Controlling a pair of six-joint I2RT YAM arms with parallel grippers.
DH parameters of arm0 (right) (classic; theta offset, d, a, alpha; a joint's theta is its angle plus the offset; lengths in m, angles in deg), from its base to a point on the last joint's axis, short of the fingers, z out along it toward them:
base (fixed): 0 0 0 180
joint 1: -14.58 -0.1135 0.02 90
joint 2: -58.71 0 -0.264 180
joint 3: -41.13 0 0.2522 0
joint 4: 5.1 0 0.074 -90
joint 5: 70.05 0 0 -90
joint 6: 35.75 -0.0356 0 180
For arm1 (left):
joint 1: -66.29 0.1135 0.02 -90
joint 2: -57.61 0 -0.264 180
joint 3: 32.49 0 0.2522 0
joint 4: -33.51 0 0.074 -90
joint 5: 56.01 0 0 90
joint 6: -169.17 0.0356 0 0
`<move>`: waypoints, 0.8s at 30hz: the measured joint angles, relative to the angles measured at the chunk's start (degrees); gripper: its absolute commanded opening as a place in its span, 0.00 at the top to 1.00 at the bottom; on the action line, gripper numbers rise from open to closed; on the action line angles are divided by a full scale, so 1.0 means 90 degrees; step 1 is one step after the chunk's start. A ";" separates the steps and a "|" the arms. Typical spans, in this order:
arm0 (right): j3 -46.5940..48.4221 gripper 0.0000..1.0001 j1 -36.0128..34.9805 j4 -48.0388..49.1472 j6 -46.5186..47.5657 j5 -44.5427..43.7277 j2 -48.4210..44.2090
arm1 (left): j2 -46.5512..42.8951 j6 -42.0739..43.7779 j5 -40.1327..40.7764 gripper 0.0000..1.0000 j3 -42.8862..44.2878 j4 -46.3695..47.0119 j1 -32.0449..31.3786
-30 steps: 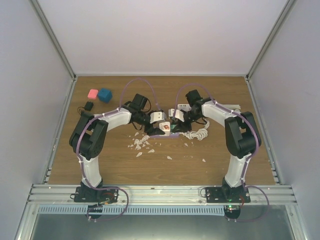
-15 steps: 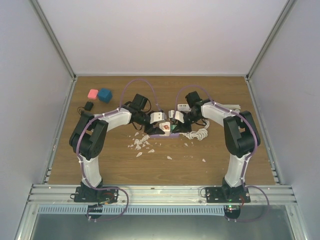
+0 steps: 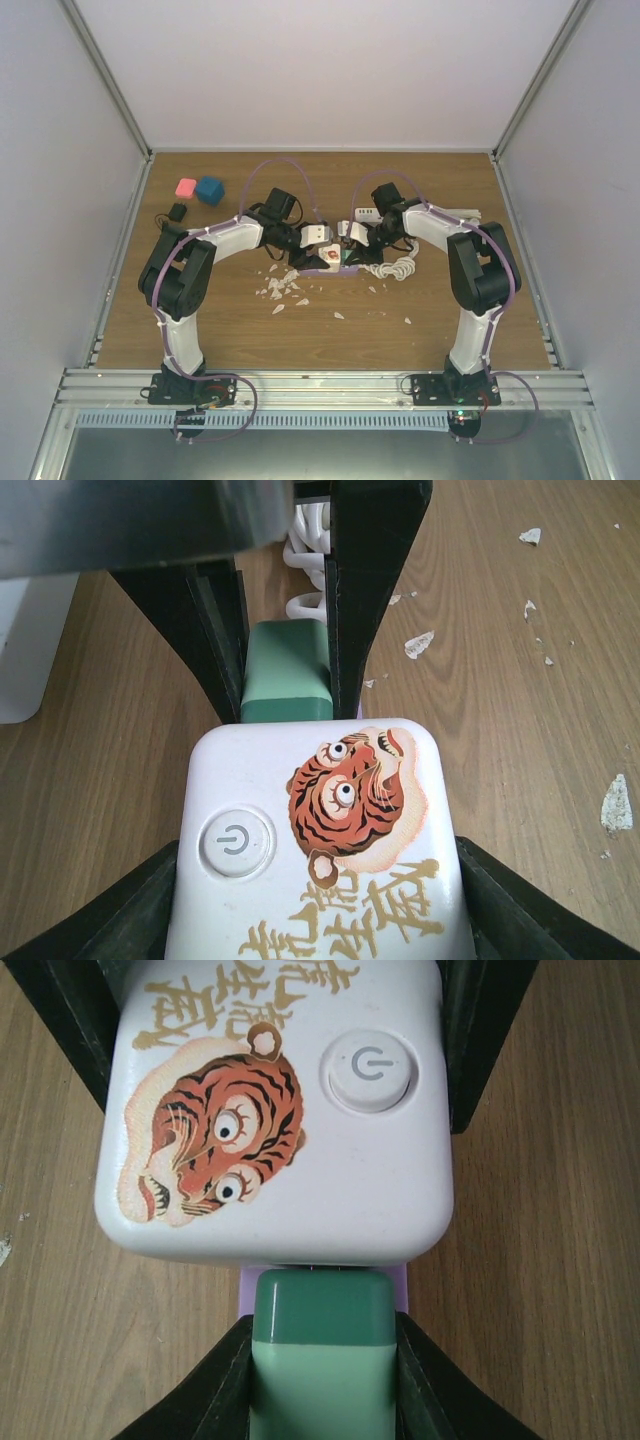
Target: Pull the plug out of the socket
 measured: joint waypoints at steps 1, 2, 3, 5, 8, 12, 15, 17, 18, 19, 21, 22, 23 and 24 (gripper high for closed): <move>-0.0005 0.80 0.0005 0.0005 0.0005 0.0000 0.0000 | -0.0002 0.0005 0.0019 0.71 0.0000 -0.0005 0.0000; -0.0015 0.80 0.0015 0.0015 0.0015 0.0002 0.0000 | -0.0007 0.0010 0.0034 0.71 0.0002 -0.0012 0.0000; -0.0029 0.81 0.0024 0.0032 0.0017 0.0022 0.0000 | -0.0007 0.0012 0.0041 0.71 0.0005 -0.0019 0.0000; -0.0073 0.81 0.0051 0.0080 0.0034 0.0075 -0.0005 | -0.0007 0.0019 0.0051 0.72 0.0010 -0.0029 0.0002; -0.0138 0.81 0.0083 0.0155 0.0056 0.0151 -0.0012 | -0.0010 0.0032 0.0058 0.72 0.0010 -0.0032 0.0010; -0.0175 0.81 0.0112 0.0194 0.0134 0.0211 -0.0017 | -0.0010 0.0051 0.0061 0.72 0.0010 -0.0034 0.0012; -0.0182 0.81 0.0119 0.0194 0.0165 0.0221 -0.0017 | -0.0010 0.0075 0.0058 0.72 0.0010 -0.0041 0.0012; -0.0187 0.82 0.0126 0.0194 0.0192 0.0231 -0.0017 | -0.0010 0.0097 0.0058 0.73 0.0010 -0.0046 0.0012; -0.0189 0.82 0.0131 0.0194 0.0209 0.0240 -0.0017 | -0.0010 0.0109 0.0058 0.73 0.0010 -0.0049 0.0012; -0.0189 0.82 0.0134 0.0192 0.0221 0.0240 -0.0017 | -0.0010 0.0119 0.0058 0.73 0.0010 -0.0049 0.0012; -0.0192 0.82 0.0138 0.0192 0.0265 0.0243 -0.0017 | -0.0010 0.0129 0.0058 0.73 0.0010 -0.0049 0.0015; -0.0192 0.82 0.0141 0.0189 0.0279 0.0243 -0.0017 | -0.0010 0.0131 0.0058 0.73 0.0010 -0.0051 0.0015; -0.0192 0.82 0.0141 0.0189 0.0282 0.0243 -0.0017 | -0.0010 0.0136 0.0058 0.73 0.0010 -0.0051 0.0019; -0.0192 0.82 0.0141 0.0189 0.0287 0.0243 -0.0017 | -0.0010 0.0143 0.0053 0.73 0.0010 -0.0051 0.0024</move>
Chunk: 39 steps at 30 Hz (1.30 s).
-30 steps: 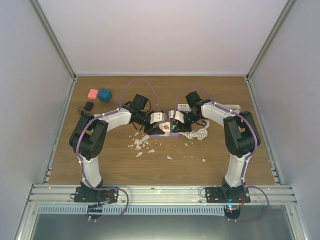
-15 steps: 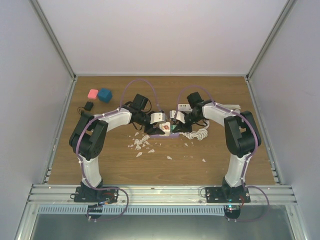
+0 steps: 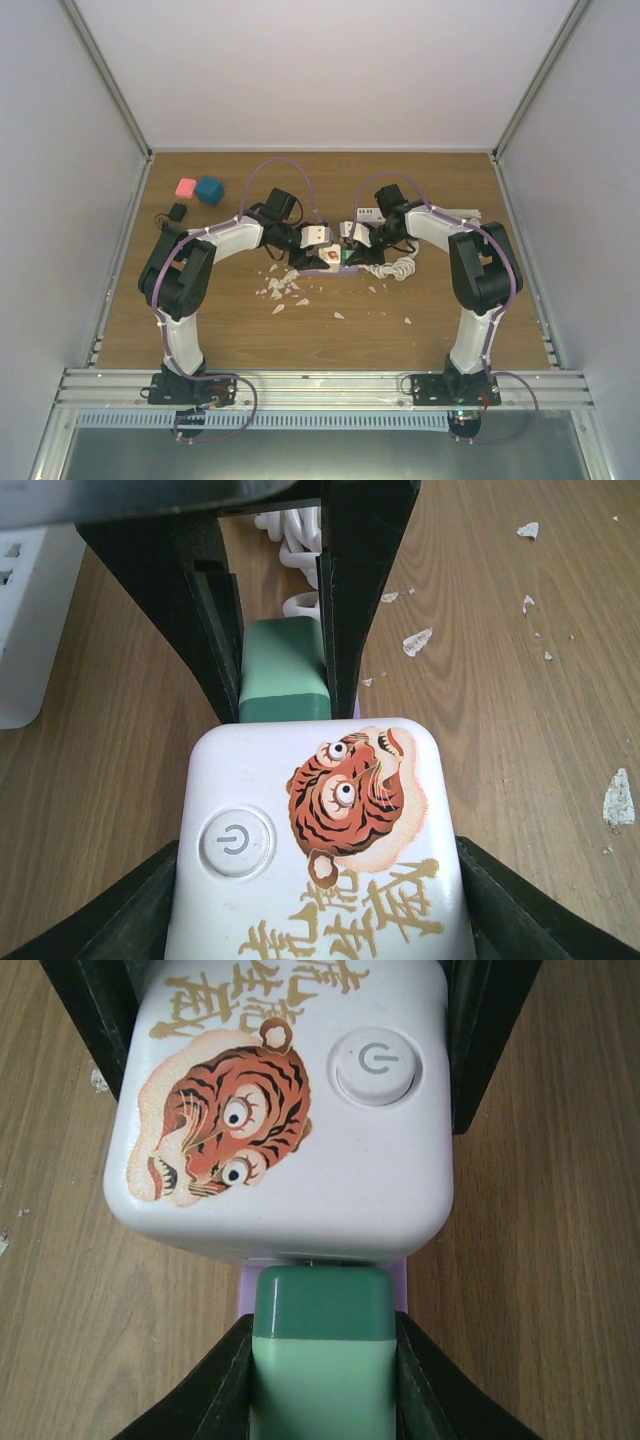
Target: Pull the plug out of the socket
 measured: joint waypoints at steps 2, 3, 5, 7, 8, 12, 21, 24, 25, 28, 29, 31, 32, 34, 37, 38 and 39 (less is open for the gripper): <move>0.0002 0.83 0.0000 -0.0002 0.0015 0.0000 0.0000 | 0.0000 0.0012 -0.0002 0.73 0.0000 -0.0002 0.0002; 0.0002 0.83 0.0002 -0.0002 0.0015 0.0000 0.0000 | 0.0000 0.0015 -0.0002 0.73 0.0000 -0.0005 0.0002; 0.0002 0.83 0.0007 -0.0005 0.0017 0.0002 0.0000 | 0.0000 0.0019 -0.0005 0.73 0.0000 -0.0005 0.0005; 0.0002 0.83 0.0012 -0.0010 0.0017 0.0002 0.0000 | 0.0000 0.0022 -0.0005 0.73 0.0000 -0.0005 0.0005; 0.0000 0.83 0.0012 -0.0012 0.0019 0.0005 0.0000 | 0.0000 0.0022 -0.0005 0.73 0.0000 -0.0005 0.0005; -0.0022 0.83 0.0049 -0.0019 0.0019 0.0046 0.0000 | 0.0000 0.0034 -0.0005 0.74 0.0000 0.0002 0.0005; -0.0056 0.84 0.0104 0.0000 0.0017 0.0131 -0.0002 | 0.0000 0.0034 -0.0007 0.74 0.0000 0.0015 0.0005; -0.0056 0.84 0.0112 -0.0002 0.0017 0.0138 -0.0005 | 0.0000 0.0034 -0.0010 0.74 -0.0002 0.0019 0.0005; -0.0058 0.84 0.0124 -0.0032 0.0017 0.0114 -0.0015 | 0.0000 0.0034 -0.0002 0.74 -0.0007 0.0017 0.0005; -0.0078 0.84 0.0403 -0.0282 0.0024 -0.0075 -0.0129 | 0.0000 0.0036 -0.0022 0.74 -0.0015 0.0007 0.0029; -0.0078 0.84 0.0498 -0.0335 0.0027 -0.0126 -0.0155 | 0.0000 0.0034 -0.0024 0.74 -0.0017 0.0007 0.0029; -0.0078 0.84 0.0636 -0.0430 0.0039 -0.0197 -0.0185 | 0.0000 0.0034 -0.0024 0.74 -0.0017 0.0007 0.0032; -0.0078 0.84 0.0661 -0.0466 0.0039 -0.0277 -0.0192 | 0.0000 0.0034 -0.0027 0.74 -0.0017 0.0007 0.0032; -0.0095 0.84 0.0665 -0.0573 0.0041 -0.0408 -0.0192 | 0.0000 0.0034 -0.0027 0.73 -0.0017 0.0005 0.0032; -0.0095 0.84 0.0651 -0.0653 0.0041 -0.0454 -0.0192 | 0.0000 0.0034 -0.0029 0.69 -0.0017 0.0002 0.0032; -0.0095 0.84 0.0651 -0.0661 0.0041 -0.0454 -0.0192 | 0.0000 0.0034 -0.0029 0.66 -0.0017 0.0000 0.0036; -0.0090 0.84 0.0651 -0.0682 0.0041 -0.0454 -0.0192 | 0.0000 0.0034 -0.0029 0.63 -0.0017 0.0002 0.0036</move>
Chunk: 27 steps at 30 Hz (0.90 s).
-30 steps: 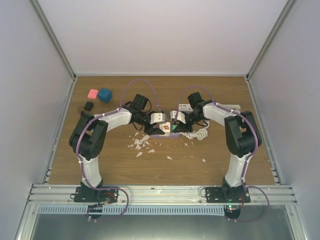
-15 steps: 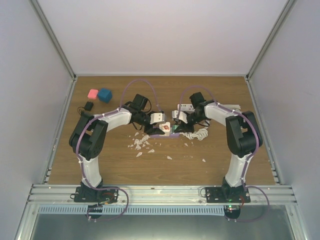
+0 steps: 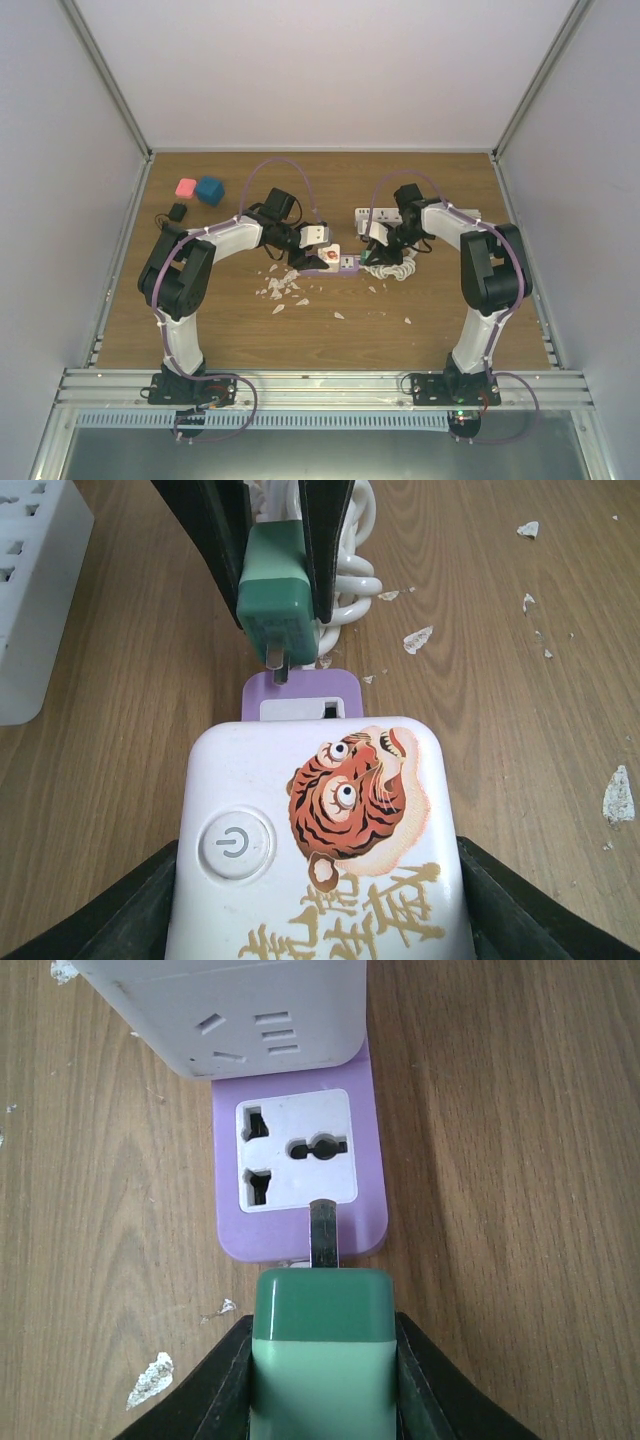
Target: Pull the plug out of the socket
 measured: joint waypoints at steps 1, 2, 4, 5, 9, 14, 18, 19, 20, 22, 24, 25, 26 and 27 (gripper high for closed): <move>0.0012 0.84 0.0002 -0.0027 -0.0002 0.0000 0.0000 | 0.0000 -0.0005 -0.0002 0.60 0.0000 0.0000 0.0002; 0.0036 0.84 0.0002 -0.0070 -0.0005 0.0000 0.0000 | 0.0000 -0.0010 -0.0005 0.57 0.0000 0.0000 0.0002; 0.0097 0.83 0.0012 -0.0197 -0.0022 0.0022 0.0000 | 0.0000 -0.0022 -0.0012 0.45 0.0002 0.0000 0.0005; 0.0141 0.83 0.0024 -0.0262 -0.0032 0.0041 0.0000 | 0.0000 -0.0029 -0.0017 0.39 0.0005 -0.0005 0.0005; 0.0444 0.83 0.0163 -0.0486 -0.0134 0.0185 0.0000 | -0.0005 -0.0051 0.0044 0.20 0.0024 -0.0029 0.0007; 0.0877 0.83 0.0367 -0.0690 -0.0296 0.0386 0.0000 | -0.0117 -0.0138 0.0299 0.01 0.0019 -0.0070 0.0117; 0.1069 0.82 0.0384 -0.0913 -0.0425 0.0534 0.0000 | -0.0544 -0.0248 0.0321 0.01 -0.0019 0.0129 0.0158; 0.1127 0.82 0.0384 -0.0996 -0.0474 0.0583 0.0000 | -0.0733 -0.0233 0.0321 0.01 -0.0073 0.0270 0.0163; 0.1219 0.82 0.0384 -0.1100 -0.0517 0.0651 0.0002 | -0.0954 -0.0182 0.0321 0.01 -0.0153 0.0415 0.0163; 0.1491 0.82 0.0384 -0.1338 -0.0636 0.0838 0.0022 | -0.1404 -0.0015 0.0323 0.01 -0.0350 0.0682 0.0163; 0.1897 0.81 0.0376 -0.1615 -0.0750 0.1103 0.0097 | -0.1923 0.0250 0.0355 0.01 -0.0629 0.1015 0.0163; 0.2059 0.81 0.0367 -0.1710 -0.0792 0.1214 0.0141 | -0.2093 0.0362 0.0372 0.01 -0.0719 0.1107 0.0163; 0.2256 0.81 0.0345 -0.1848 -0.0845 0.1365 0.0206 | -0.2280 0.0539 0.0423 0.01 -0.0823 0.1243 0.0160; 0.2453 0.81 0.0325 -0.2008 -0.0908 0.1532 0.0284 | -0.2414 0.0704 0.0471 0.01 -0.0896 0.1348 0.0153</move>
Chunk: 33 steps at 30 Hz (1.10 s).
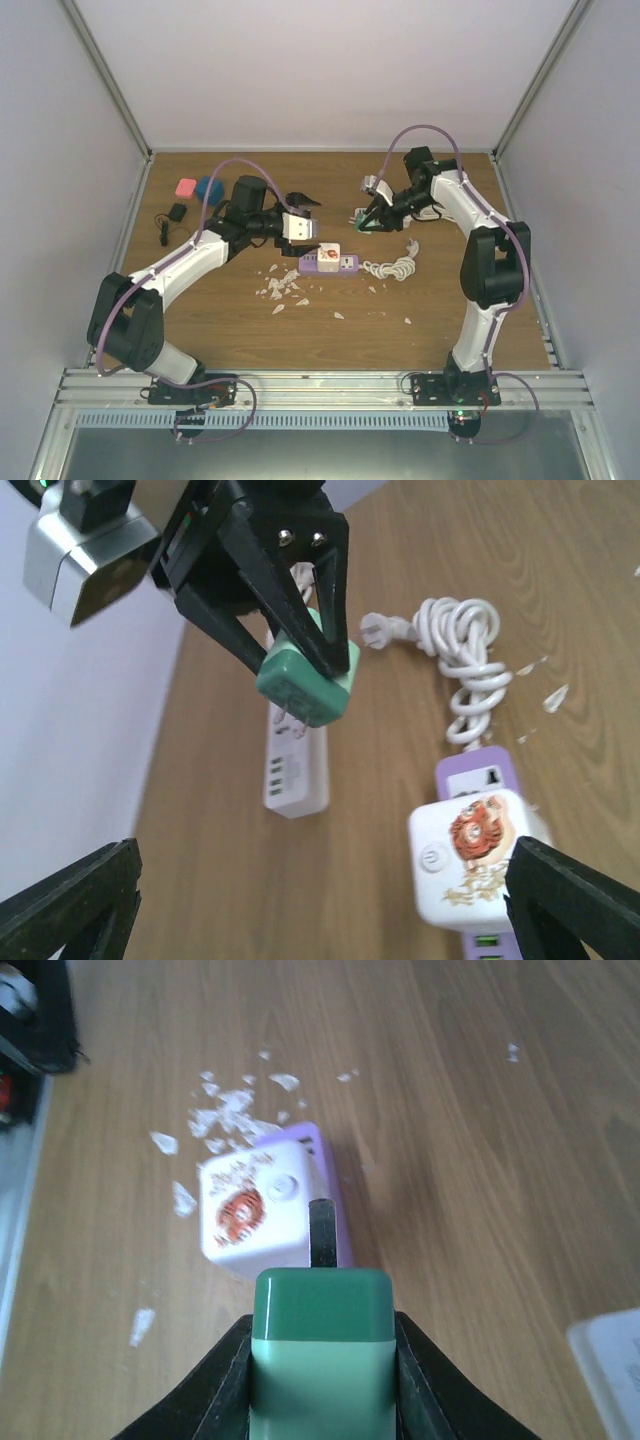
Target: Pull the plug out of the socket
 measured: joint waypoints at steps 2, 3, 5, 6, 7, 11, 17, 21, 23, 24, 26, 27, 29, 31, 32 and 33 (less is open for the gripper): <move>0.0206 0.81 -0.0051 -0.0245 -0.0066 0.0231 0.0104 | -0.0138 0.0296 0.0124 0.01 -0.0078 0.0143 -0.0034; 0.0289 0.81 -0.0090 -0.0364 -0.0126 0.0357 0.0160 | -0.0187 0.0461 0.0192 0.02 -0.0112 0.0189 -0.0070; 0.0357 0.81 -0.0180 -0.0542 -0.0216 0.0551 0.0243 | -0.0257 0.0818 0.0359 0.05 -0.0189 0.0274 -0.0204; 0.0359 0.81 -0.0240 -0.0629 -0.0287 0.0641 0.0272 | -0.0277 0.0940 0.0420 0.06 -0.0214 0.0291 -0.0272; 0.0362 0.81 -0.0304 -0.0702 -0.0355 0.0721 0.0299 | -0.0294 0.1088 0.0510 0.07 -0.0233 0.0296 -0.0364; 0.0367 0.81 -0.0549 -0.0826 -0.0670 0.1039 0.0333 | -0.0330 0.1494 0.0777 0.11 -0.0260 0.0304 -0.0709; 0.0345 0.80 -0.0816 -0.0818 -0.1013 0.1358 0.0330 | -0.0352 0.1681 0.1214 0.22 -0.0464 0.0425 -0.1059; 0.0328 0.80 -0.0906 -0.0816 -0.1134 0.1545 0.0333 | -0.0352 0.1732 0.1498 0.32 -0.0559 0.0474 -0.1156; 0.0328 0.80 -0.0930 -0.0816 -0.1168 0.1581 0.0333 | -0.0352 0.1724 0.1608 0.36 -0.0561 0.0505 -0.1161; 0.0328 0.80 -0.0942 -0.0818 -0.1171 0.1598 0.0333 | -0.0352 0.1732 0.1654 0.37 -0.0561 0.0539 -0.1161; 0.0328 0.80 -0.0964 -0.0821 -0.1173 0.1632 0.0333 | -0.0352 0.1734 0.1719 0.40 -0.0561 0.0571 -0.1161; 0.0328 0.80 -0.0979 -0.0821 -0.1173 0.1642 0.0333 | -0.0352 0.1732 0.1744 0.41 -0.0561 0.0573 -0.1163; 0.0328 0.80 -0.1008 -0.0823 -0.1173 0.1647 0.0333 | -0.0352 0.1746 0.1795 0.42 -0.0561 0.0576 -0.1173; 0.0328 0.80 -0.1032 -0.0823 -0.1173 0.1651 0.0333 | -0.0352 0.1751 0.1819 0.43 -0.0561 0.0578 -0.1185; 0.0328 0.80 -0.1042 -0.0826 -0.1173 0.1651 0.0333 | -0.0352 0.1758 0.1836 0.45 -0.0561 0.0578 -0.1195; 0.0328 0.80 -0.1047 -0.0831 -0.1173 0.1651 0.0333 | -0.0352 0.1770 0.1853 0.47 -0.0561 0.0578 -0.1209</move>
